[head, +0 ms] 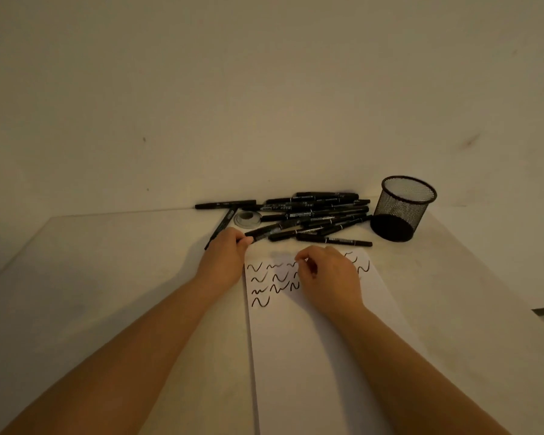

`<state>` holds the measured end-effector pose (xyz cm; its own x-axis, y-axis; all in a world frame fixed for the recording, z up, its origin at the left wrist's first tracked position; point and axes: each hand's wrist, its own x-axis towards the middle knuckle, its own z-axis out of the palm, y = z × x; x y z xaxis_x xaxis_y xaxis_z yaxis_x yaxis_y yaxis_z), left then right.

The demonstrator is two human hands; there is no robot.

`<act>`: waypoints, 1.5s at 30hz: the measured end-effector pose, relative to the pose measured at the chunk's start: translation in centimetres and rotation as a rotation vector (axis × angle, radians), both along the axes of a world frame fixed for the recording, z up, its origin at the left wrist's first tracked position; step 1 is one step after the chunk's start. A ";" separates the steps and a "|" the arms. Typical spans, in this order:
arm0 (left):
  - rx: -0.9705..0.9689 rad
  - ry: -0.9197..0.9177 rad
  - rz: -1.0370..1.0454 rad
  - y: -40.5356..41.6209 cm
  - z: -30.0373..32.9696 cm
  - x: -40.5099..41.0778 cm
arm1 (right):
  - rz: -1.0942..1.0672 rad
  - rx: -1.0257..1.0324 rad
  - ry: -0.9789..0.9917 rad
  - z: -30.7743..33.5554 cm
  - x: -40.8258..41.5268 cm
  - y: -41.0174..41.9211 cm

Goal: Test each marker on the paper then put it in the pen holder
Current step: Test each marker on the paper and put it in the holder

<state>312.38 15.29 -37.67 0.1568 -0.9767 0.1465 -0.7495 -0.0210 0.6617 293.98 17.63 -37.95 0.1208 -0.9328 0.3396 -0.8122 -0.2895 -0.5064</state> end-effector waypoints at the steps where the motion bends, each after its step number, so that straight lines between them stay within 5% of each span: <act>1: -0.041 0.083 0.000 0.5 0.7 -0.3 | 0.000 0.049 -0.113 0.4 0.1 0.1; 4: -0.160 0.076 -0.152 3.2 3.0 -2.1 | 0.100 0.272 -0.648 2.3 1.0 0.8; 7: -0.146 -0.009 -0.325 6.0 4.0 -4.1 | 0.148 0.308 -0.931 4.1 1.8 1.9; 17: -0.045 0.101 -0.450 9.7 5.2 -4.8 | 0.182 0.302 -0.717 5.9 0.8 5.2; 24: 0.412 0.659 -0.487 10.1 4.7 -5.3 | 0.139 0.586 -0.848 5.4 0.0 5.5; 28: 0.720 1.049 -0.605 11.8 3.7 -2.8 | -0.159 0.511 -1.454 6.5 -4.4 3.1; 30: 0.674 1.114 -0.511 11.9 3.5 -1.0 | -0.155 0.365 -1.484 7.3 -7.2 2.2; 34: 0.215 0.656 -0.303 10.3 3.1 0.1 | -0.022 0.365 -0.977 6.3 -6.0 2.8; 38: -0.080 0.093 -0.310 9.2 1.5 -0.9 | 0.052 0.453 -0.723 5.0 -2.0 2.8; 45: -0.133 -0.053 -0.301 8.7 -1.2 -0.5 | 0.023 0.250 -0.688 1.1 -0.3 3.1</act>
<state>311.92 23.95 -38.90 -0.1468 -0.9498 0.2763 -0.7421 0.2905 0.6040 293.72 20.76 -36.86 -0.0226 -0.9921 0.1231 -0.2819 -0.1118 -0.9529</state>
